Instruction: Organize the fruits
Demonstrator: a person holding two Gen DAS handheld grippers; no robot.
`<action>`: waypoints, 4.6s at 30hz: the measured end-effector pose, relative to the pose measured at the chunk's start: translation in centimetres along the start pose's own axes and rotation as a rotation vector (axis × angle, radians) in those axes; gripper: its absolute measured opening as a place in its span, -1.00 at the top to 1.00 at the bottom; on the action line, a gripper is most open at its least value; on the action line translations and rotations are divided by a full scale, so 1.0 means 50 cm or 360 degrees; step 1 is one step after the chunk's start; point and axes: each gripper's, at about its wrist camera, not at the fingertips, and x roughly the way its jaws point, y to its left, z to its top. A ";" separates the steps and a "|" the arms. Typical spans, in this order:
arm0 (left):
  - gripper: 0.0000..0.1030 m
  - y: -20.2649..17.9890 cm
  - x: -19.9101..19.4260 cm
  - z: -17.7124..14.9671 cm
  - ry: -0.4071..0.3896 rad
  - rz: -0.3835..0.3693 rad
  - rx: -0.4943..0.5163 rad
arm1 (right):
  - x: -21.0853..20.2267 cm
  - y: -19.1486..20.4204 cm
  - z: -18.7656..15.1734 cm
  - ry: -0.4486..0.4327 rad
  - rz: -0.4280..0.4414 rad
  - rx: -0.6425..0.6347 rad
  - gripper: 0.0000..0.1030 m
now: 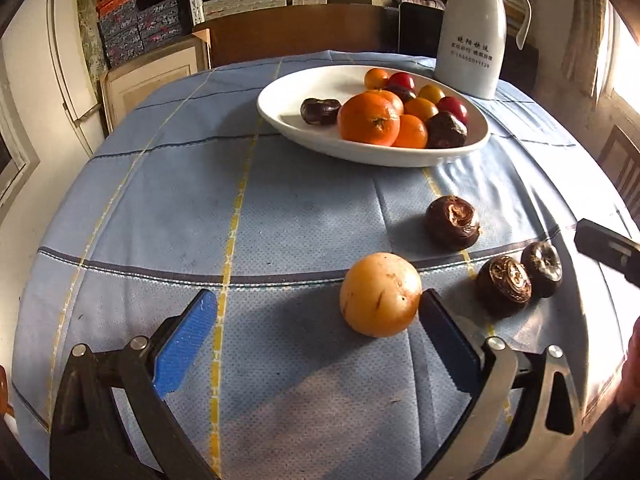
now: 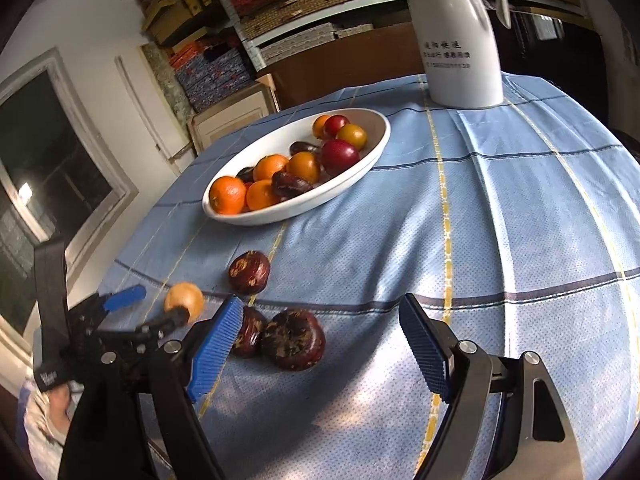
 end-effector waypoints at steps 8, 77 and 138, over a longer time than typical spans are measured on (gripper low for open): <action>-0.92 -0.035 0.002 -0.003 -0.0001 -0.0017 0.0116 | 0.005 0.044 -0.025 0.0076 -0.0013 -0.0206 -0.31; -0.03 -0.019 0.095 0.130 -0.0020 -0.0257 0.0094 | 0.096 -0.007 0.175 -0.0019 0.0065 0.0066 0.20; 0.07 -0.019 0.215 0.345 -0.0278 0.0065 0.0062 | 0.254 0.055 0.310 -0.0013 -0.0124 -0.0184 0.00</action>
